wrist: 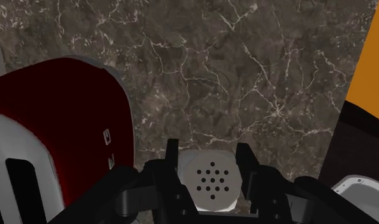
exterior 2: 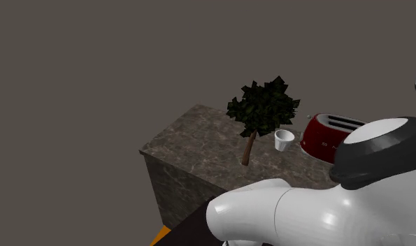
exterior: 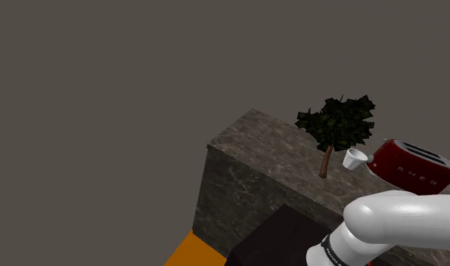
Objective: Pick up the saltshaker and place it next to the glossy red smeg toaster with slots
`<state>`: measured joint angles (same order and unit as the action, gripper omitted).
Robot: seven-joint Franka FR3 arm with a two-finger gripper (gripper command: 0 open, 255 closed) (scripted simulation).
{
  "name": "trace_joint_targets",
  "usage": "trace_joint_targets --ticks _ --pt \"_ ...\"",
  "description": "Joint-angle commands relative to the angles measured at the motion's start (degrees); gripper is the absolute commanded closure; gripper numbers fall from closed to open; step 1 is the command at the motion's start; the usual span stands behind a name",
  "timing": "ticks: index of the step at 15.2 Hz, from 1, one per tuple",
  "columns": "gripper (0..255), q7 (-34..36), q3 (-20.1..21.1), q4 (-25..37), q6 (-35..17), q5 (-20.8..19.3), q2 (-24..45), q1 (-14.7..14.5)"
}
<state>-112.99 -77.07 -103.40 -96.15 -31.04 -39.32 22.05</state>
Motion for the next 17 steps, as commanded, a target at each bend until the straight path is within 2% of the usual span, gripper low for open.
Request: trace_joint_targets --ticks 1,17 --pt "255 0.23 -0.48 -1.70 -1.54 -0.58 -0.45 0.29" --pt "255 1.71 -6.43 -10.99 -11.69 -5.01 -2.77 -0.22"
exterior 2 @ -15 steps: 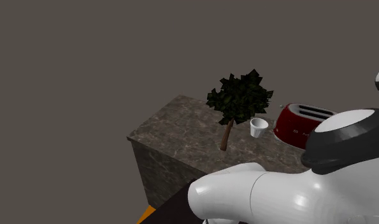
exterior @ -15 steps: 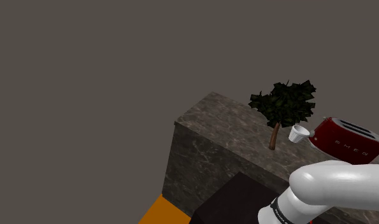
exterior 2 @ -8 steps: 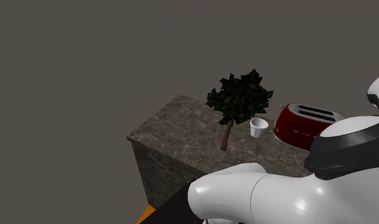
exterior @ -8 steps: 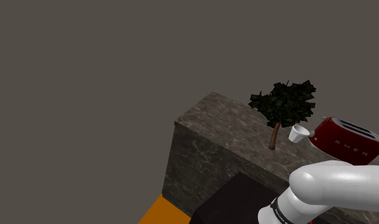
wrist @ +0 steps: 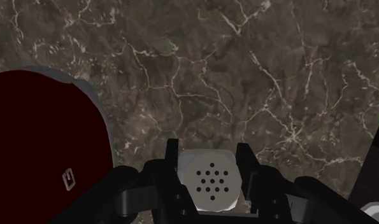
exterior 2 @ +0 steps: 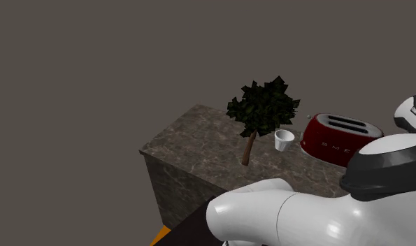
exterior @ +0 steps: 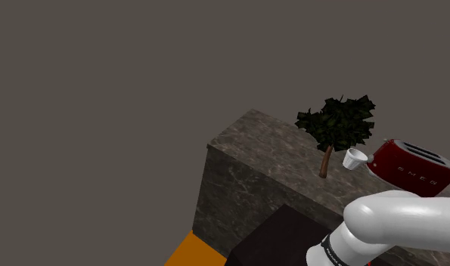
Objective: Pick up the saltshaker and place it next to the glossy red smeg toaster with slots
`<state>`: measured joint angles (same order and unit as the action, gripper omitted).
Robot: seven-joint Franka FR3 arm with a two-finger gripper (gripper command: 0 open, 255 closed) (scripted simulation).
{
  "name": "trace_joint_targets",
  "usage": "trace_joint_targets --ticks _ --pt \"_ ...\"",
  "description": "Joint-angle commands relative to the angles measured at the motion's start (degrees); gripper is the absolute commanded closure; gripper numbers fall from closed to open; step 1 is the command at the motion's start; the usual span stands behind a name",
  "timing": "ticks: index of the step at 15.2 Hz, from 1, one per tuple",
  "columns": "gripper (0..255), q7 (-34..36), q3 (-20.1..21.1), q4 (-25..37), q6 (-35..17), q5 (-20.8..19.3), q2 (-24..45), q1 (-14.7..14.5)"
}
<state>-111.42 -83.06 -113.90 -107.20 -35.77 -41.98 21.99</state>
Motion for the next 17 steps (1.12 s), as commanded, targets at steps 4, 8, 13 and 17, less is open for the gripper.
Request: trace_joint_targets --ticks 4,8,13,17 --pt "255 0.54 -2.49 -2.29 -3.10 -1.55 -0.59 -0.83" --pt "255 0.96 -4.73 -3.88 -5.53 -2.91 -1.09 -1.71" --pt "255 1.56 -7.79 -5.57 -8.51 -4.72 -1.75 -3.10" --pt "255 2.13 -10.64 -6.77 -11.02 -6.42 -2.39 -4.53"
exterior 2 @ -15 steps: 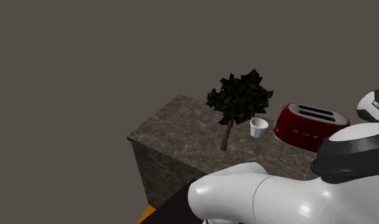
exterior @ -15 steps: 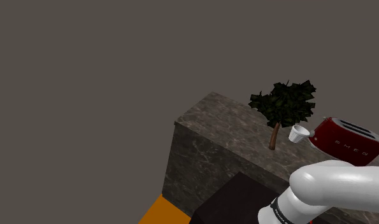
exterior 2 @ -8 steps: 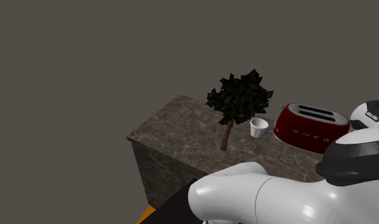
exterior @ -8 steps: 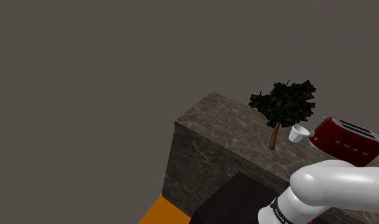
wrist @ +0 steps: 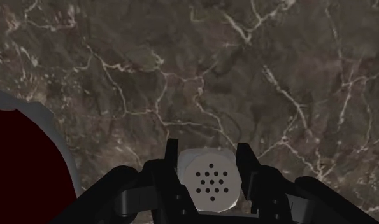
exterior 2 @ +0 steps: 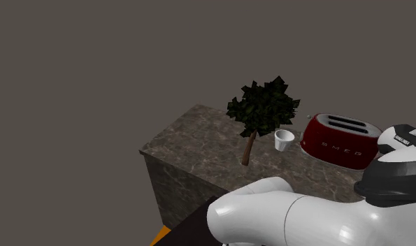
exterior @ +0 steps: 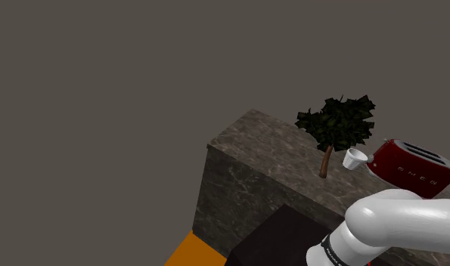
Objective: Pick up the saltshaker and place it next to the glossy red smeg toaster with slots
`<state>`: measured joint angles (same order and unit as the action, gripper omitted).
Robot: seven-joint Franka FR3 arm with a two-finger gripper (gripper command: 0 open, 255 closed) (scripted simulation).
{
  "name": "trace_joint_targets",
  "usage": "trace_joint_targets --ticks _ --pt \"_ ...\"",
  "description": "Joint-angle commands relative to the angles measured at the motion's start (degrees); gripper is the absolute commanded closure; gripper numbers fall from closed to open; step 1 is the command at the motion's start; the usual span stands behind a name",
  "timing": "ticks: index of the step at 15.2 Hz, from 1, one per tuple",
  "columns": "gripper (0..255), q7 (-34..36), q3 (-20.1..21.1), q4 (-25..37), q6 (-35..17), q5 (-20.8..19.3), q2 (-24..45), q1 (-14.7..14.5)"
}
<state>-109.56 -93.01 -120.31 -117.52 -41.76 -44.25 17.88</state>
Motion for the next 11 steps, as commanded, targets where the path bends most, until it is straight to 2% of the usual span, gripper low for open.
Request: trace_joint_targets --ticks 1,8,9,11 --pt "255 0.27 -0.68 -0.38 -0.70 -0.43 -0.14 -0.41" --pt "255 0.27 -0.67 -0.37 -0.69 -0.43 -0.14 -0.41" --pt "0 0.27 -0.67 -0.37 -0.69 -0.43 -0.14 -0.41" --pt "0 0.27 -0.67 -0.37 -0.69 -0.43 -0.14 -0.41"
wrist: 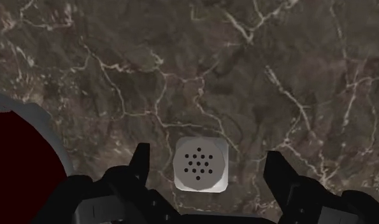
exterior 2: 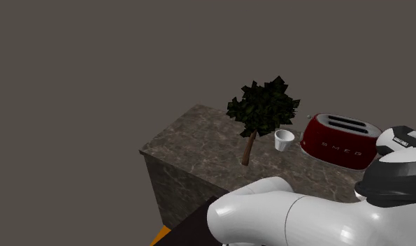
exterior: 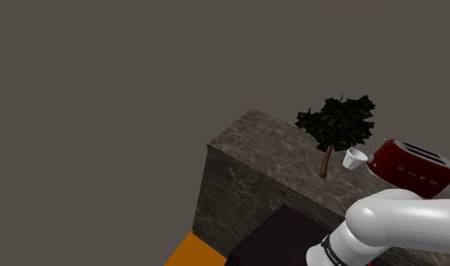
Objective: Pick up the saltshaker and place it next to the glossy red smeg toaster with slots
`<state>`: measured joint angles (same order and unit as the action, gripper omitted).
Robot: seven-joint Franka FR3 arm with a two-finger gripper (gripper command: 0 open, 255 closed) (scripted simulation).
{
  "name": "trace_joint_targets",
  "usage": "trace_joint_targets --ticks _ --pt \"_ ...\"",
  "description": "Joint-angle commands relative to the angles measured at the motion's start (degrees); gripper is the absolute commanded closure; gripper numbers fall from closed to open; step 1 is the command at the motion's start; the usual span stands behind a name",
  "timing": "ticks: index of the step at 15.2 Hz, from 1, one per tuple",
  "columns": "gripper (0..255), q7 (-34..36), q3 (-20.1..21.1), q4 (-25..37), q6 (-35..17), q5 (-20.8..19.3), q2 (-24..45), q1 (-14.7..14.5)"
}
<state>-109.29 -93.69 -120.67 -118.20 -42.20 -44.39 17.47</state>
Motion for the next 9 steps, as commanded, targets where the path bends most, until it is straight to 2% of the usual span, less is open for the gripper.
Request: trace_joint_targets --ticks 1,3,7,9 --pt "0 0.00 0.00 0.00 0.00 0.00 0.00 0.00" --pt "0 0.00 0.00 0.00 0.00 0.00 0.00 0.00" --pt "0 -1.85 5.98 2.91 5.64 3.51 1.23 3.56" --pt "0 -1.84 5.99 2.90 5.65 3.49 1.21 3.56"
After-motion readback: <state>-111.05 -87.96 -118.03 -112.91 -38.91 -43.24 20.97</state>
